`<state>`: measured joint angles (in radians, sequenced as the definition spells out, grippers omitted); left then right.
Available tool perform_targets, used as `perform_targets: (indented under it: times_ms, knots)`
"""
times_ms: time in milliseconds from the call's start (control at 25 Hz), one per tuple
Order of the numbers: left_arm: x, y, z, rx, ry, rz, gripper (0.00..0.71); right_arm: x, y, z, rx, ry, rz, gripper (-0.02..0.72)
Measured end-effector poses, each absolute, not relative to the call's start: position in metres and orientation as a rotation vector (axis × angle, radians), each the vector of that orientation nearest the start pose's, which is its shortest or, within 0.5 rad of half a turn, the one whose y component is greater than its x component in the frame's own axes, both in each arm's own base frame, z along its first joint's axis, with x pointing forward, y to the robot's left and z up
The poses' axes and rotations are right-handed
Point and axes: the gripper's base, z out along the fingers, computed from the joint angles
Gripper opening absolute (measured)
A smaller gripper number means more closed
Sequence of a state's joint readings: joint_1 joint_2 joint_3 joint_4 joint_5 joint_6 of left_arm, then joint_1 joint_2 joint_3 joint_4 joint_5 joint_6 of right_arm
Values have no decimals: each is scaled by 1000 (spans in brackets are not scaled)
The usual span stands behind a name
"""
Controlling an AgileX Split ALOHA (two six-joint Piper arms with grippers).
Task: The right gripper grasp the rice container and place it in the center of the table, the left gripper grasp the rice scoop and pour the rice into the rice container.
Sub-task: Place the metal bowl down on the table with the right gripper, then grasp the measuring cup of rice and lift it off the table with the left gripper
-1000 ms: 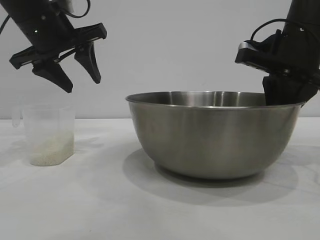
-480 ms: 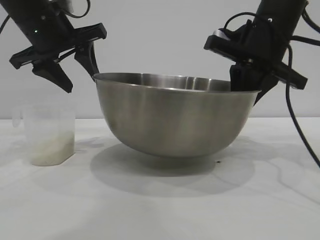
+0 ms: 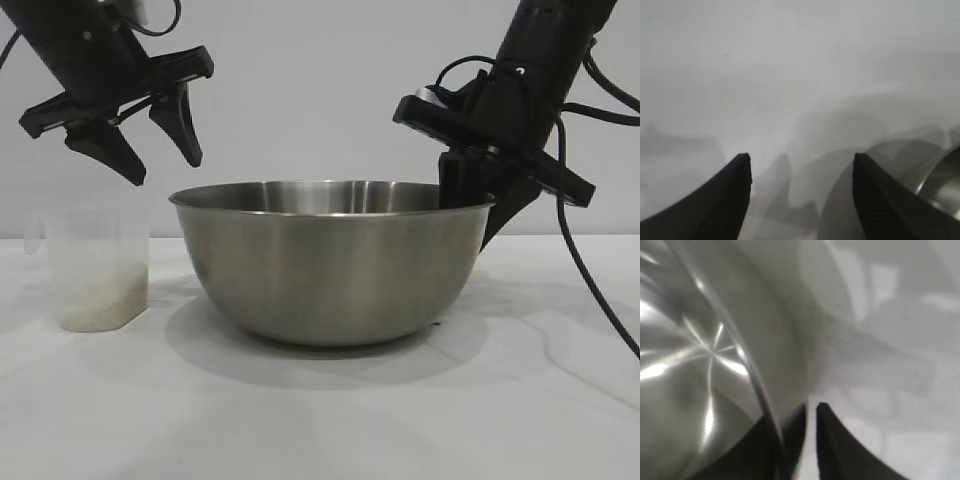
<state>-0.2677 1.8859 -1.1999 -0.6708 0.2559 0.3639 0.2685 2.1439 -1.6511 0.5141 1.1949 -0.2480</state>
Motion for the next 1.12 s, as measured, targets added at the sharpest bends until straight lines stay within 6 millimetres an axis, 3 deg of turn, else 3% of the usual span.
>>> perform_targets:
  times_ms: [200,240,400,520,720,880,1120]
  knots:
    - [388,-121,192,49,2406,-452,386,417,151,211,-538,2952,622,437]
    - [388,-121,192,49,2406,-452,386,419,150,217,-551,2934,595,477]
    - [388,-121,192,49,2406,-452,386,424,145,244,-582,2858,500,459]
    - [388,-121,192,49,2406,-452,386,427,129,254,-551,2845,455,459]
    - [388,-121,192,49,2406,-452,386,434,80,265,-394,2842,387,459]
    - [388,-121,192,49,2406,-452,386,430,47,288,-267,2816,285,459]
    - [388,-121,192,49,2406,-452,386,398,34,318,-263,2793,150,459]
